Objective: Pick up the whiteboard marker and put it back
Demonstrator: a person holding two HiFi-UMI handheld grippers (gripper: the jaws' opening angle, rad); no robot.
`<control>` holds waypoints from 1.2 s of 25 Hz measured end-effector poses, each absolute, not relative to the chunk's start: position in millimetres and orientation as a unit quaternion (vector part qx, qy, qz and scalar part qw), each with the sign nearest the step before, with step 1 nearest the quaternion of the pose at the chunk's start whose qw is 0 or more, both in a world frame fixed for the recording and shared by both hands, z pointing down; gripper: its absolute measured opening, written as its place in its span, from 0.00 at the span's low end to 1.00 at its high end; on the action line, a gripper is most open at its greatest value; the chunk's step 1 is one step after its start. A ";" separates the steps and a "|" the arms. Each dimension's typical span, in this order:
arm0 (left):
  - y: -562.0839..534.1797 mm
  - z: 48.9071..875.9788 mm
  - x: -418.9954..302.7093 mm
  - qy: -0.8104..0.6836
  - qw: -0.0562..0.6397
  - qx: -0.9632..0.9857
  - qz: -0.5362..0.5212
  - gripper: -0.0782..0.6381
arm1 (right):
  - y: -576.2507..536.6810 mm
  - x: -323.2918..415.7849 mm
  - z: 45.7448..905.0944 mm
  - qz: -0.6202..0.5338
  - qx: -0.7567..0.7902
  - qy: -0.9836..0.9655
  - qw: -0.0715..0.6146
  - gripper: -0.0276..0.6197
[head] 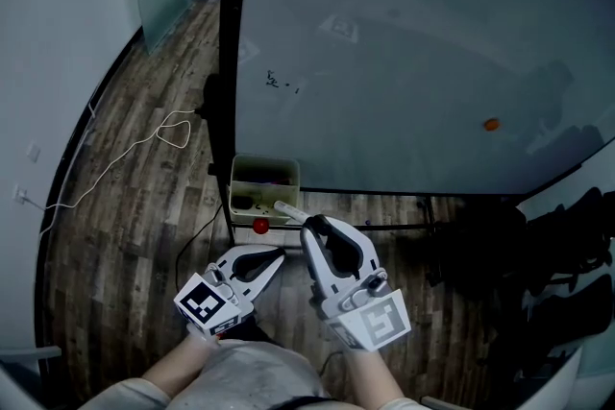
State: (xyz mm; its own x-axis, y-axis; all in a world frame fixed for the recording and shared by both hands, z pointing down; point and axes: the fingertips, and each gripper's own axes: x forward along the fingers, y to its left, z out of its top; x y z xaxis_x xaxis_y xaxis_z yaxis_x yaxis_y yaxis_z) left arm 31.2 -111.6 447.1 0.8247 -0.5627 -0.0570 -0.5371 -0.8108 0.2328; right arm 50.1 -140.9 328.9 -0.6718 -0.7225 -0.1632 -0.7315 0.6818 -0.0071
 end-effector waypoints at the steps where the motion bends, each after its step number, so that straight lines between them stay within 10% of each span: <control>1: -111.3 445.9 31.8 -0.288 0.103 0.950 -0.062 0.13 | -139.9 49.8 325.4 0.033 -0.397 0.914 0.076 0.16; 30: -104.2 422.1 17.4 -0.288 0.080 0.952 -0.069 0.13 | -128.1 37.1 310.3 0.049 -0.389 0.917 0.079 0.16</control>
